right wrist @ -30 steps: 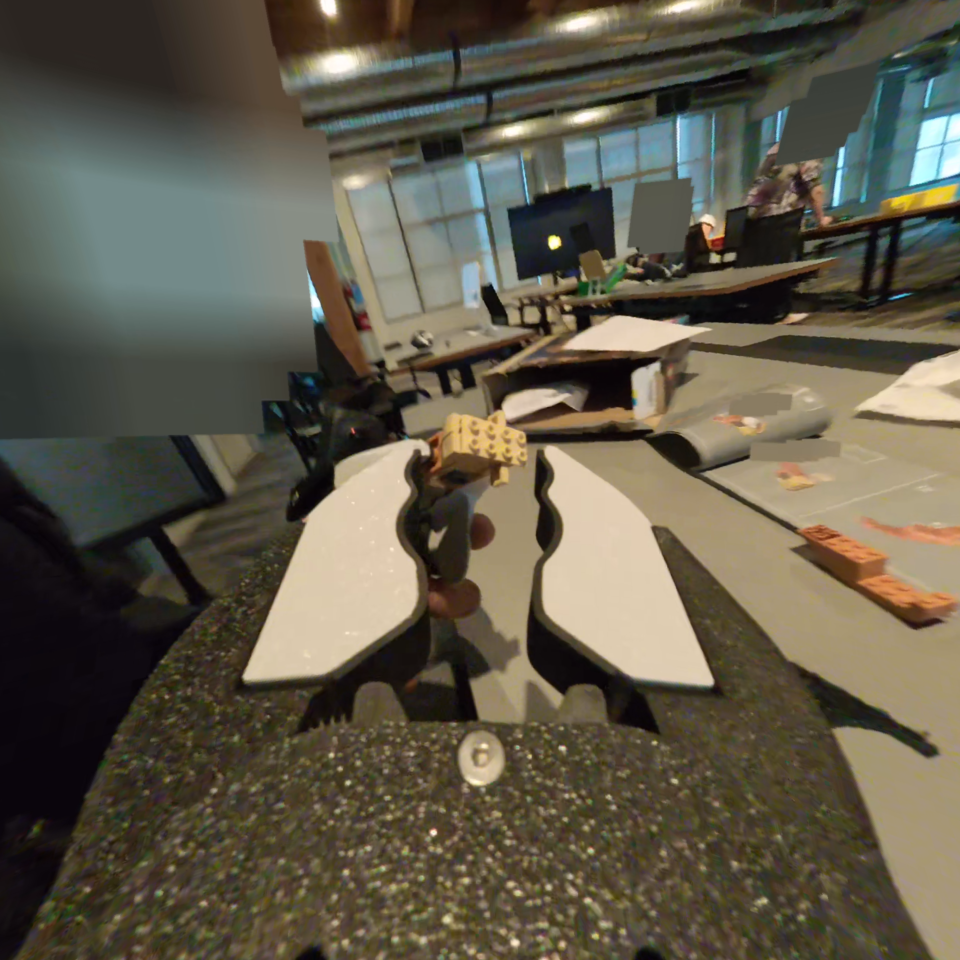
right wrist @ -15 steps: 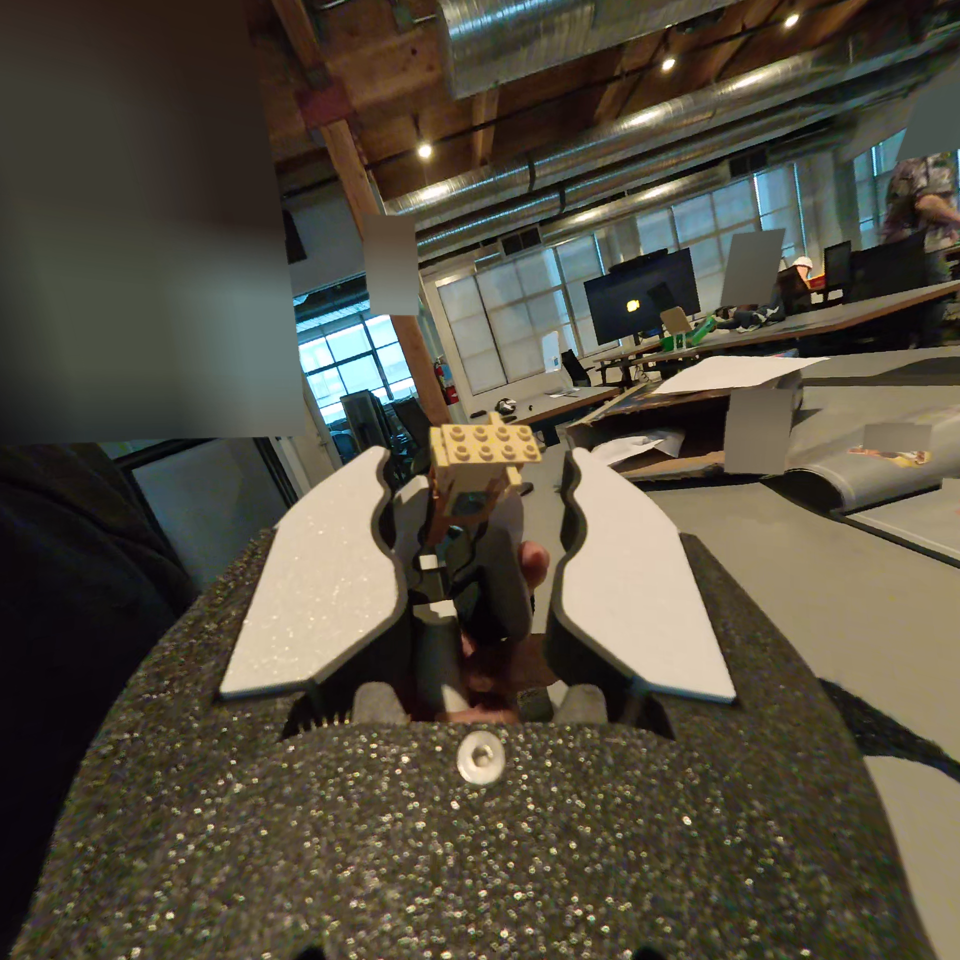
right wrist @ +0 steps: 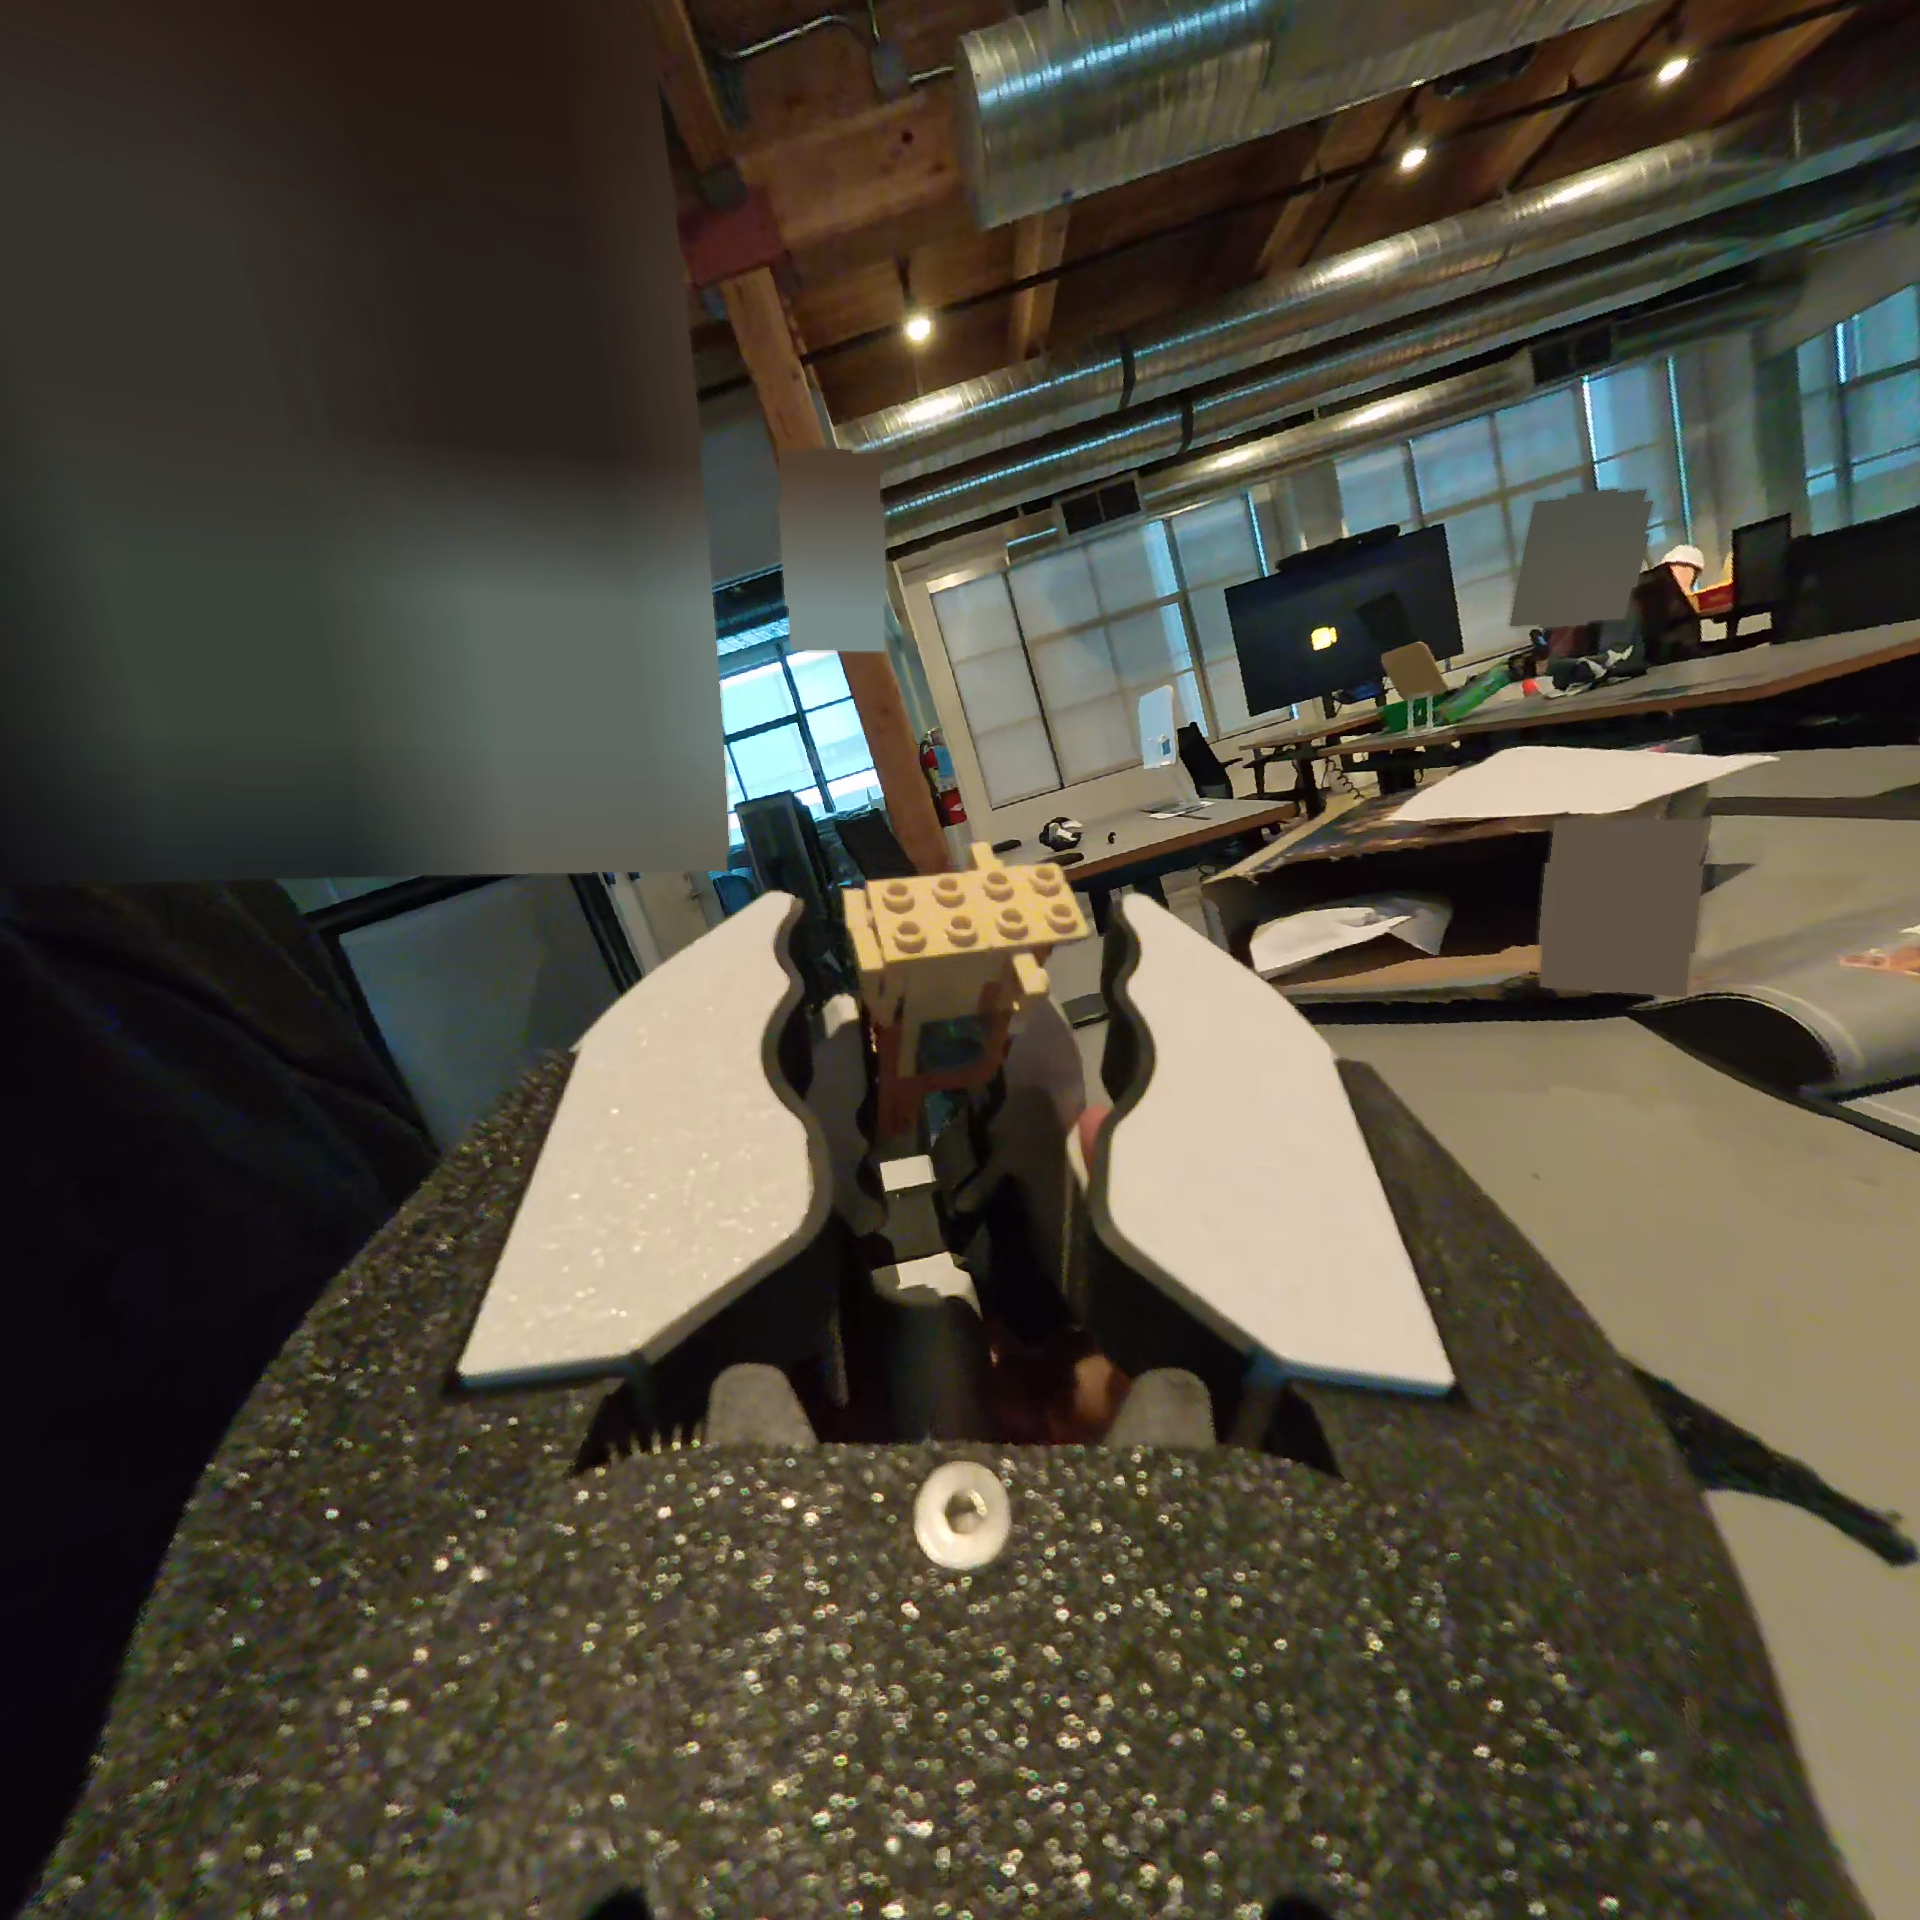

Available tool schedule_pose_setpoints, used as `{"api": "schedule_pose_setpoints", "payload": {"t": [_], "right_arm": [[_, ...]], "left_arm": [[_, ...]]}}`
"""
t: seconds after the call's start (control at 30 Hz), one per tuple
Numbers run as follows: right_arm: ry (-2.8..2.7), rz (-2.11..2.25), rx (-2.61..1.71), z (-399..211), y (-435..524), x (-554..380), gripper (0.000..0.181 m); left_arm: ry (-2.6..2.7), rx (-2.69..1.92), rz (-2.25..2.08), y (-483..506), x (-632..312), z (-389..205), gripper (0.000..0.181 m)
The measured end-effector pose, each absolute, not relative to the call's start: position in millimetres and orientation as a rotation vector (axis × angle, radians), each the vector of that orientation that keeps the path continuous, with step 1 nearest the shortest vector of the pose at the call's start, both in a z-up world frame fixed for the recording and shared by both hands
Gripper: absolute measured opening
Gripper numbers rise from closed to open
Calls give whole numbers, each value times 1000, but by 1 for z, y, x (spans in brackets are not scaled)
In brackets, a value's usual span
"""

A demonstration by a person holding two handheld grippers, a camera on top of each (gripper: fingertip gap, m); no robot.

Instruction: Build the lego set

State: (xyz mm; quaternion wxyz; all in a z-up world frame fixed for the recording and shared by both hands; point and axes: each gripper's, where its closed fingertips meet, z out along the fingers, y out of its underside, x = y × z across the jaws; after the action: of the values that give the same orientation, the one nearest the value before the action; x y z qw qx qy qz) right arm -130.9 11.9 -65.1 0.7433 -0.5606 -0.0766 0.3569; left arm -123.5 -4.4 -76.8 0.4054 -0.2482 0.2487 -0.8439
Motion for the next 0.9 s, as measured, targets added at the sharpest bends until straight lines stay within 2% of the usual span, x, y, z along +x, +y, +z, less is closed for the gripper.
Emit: {"api": "schedule_pose_setpoints", "payload": {"t": [0.9], "right_arm": [[-147,864,-1118,-62,4,-135,41]], "left_arm": [[611,-582,-2178,-11,-129,-73,26]]}}
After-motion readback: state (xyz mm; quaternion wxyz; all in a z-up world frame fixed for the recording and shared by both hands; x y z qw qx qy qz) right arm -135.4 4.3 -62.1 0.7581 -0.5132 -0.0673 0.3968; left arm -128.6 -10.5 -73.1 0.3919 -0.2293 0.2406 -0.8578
